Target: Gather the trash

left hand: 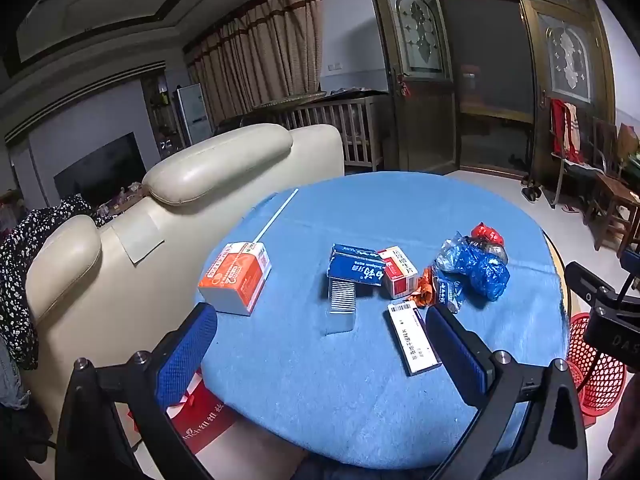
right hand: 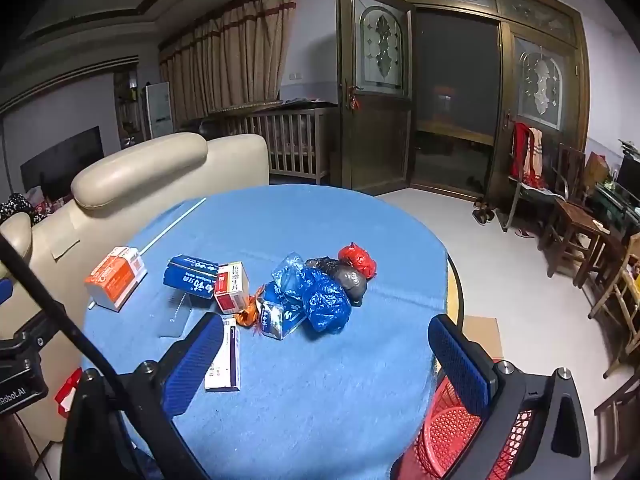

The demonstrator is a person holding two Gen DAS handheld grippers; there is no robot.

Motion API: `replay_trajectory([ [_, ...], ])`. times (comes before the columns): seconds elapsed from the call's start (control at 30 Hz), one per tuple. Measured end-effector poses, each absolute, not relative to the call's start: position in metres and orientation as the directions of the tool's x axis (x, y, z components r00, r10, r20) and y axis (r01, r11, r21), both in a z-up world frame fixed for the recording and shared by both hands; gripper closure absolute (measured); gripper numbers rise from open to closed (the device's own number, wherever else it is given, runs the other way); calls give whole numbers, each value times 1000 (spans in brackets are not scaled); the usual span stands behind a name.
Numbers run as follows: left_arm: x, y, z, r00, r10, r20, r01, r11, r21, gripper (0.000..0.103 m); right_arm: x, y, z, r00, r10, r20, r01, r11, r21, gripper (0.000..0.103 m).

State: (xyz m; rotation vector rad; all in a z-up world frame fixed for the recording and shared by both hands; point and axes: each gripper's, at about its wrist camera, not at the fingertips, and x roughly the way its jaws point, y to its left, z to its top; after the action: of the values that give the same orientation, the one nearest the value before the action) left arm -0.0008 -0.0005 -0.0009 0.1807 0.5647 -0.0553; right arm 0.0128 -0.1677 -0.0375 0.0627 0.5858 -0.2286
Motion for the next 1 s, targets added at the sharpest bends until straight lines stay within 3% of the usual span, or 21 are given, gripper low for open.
replay_trajectory([
  [1.0, 5, -5, -11, 802, -8, -597, 135, 977, 167, 0, 16, -163, -46, 790, -212, -575, 241, 970, -27, 0],
])
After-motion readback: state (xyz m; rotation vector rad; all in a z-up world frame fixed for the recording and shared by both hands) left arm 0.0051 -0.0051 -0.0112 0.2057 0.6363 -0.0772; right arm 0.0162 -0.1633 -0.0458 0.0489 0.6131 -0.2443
